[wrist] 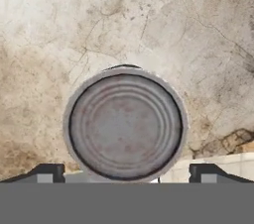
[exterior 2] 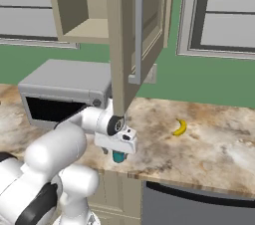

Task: Restock the canned food cabinet by taking the new fresh canned food from the counter and placing it in the cabinet. Then, take the old canned food from the cabinet and place it on the counter.

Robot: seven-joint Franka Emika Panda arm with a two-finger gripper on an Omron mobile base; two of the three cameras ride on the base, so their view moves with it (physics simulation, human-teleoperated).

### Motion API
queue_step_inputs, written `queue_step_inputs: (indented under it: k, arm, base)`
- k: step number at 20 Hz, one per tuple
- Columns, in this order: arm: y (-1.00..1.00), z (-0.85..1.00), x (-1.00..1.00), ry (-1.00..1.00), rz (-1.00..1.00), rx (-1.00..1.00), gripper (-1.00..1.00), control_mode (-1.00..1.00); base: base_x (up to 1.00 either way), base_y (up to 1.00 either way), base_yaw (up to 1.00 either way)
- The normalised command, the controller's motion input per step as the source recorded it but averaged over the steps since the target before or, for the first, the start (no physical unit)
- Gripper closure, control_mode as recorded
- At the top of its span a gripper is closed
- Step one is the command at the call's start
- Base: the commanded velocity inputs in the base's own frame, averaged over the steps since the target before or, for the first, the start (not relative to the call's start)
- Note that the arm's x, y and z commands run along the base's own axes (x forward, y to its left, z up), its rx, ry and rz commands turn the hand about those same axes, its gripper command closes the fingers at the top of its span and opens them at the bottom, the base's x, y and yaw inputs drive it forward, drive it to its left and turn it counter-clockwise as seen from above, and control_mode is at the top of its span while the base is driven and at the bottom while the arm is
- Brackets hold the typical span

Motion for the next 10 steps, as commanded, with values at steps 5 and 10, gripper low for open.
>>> queue_step_inputs:
  k: [5, 10]
  arm:
    - [0.0, -0.13, 0.32, -0.03, 0.0, -0.01, -1.0, -1.0]
    - [0.0, -0.09, 0.32, -0.05, 0.0, -0.01, -1.0, -1.0]
  base:
    - [0.0, 0.0, 0.0]
    - [0.0, 0.0, 0.0]
